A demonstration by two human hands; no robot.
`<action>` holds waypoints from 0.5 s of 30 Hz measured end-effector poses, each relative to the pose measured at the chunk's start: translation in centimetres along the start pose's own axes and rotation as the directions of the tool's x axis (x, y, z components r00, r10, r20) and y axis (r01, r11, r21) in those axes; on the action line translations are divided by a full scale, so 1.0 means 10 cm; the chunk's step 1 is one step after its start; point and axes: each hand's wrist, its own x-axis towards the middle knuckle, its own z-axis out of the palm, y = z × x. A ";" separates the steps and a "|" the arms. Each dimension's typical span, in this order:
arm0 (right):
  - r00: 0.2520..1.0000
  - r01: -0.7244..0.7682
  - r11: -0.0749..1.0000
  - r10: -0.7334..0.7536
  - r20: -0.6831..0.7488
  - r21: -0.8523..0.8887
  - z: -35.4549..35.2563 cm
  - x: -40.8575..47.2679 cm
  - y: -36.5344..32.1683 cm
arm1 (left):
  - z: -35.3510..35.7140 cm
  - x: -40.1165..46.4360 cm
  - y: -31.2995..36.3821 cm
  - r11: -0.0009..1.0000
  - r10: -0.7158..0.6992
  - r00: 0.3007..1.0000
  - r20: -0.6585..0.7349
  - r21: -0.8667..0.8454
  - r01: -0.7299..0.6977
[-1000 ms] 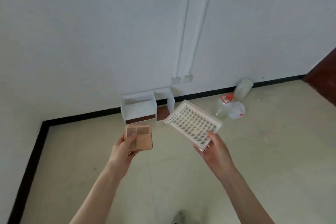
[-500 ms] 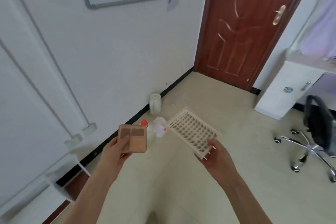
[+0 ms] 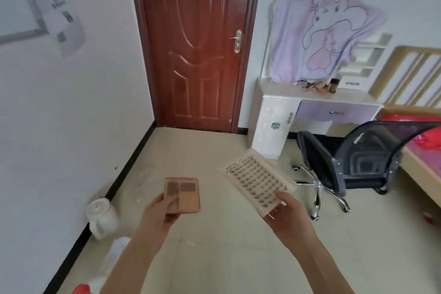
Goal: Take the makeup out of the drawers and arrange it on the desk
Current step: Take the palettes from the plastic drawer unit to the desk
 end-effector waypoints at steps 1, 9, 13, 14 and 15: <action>0.999 0.031 0.999 -0.031 -0.016 0.006 -0.01 0.14 -0.11 | 0.19 0.18 0.01 1.000 -0.022 0.999 0.039 0.022 0.021; 0.980 0.184 0.983 -0.182 -0.083 0.016 -0.21 1.52 -1.06 | 1.70 1.63 0.08 0.987 -0.124 0.984 0.126 0.113 0.110; 0.980 0.182 0.983 -0.178 -0.091 0.038 -0.33 2.31 -1.75 | 2.62 2.35 0.20 0.988 -0.121 0.986 0.115 0.110 0.109; 0.980 0.180 0.983 -0.176 -0.091 0.039 -0.37 2.50 -1.95 | 2.86 2.51 0.23 0.988 -0.119 0.986 0.121 0.112 0.106; 0.979 0.187 0.982 -0.183 -0.088 0.036 -0.41 2.69 -2.15 | 3.09 2.66 0.24 0.988 -0.117 0.984 0.137 0.113 0.102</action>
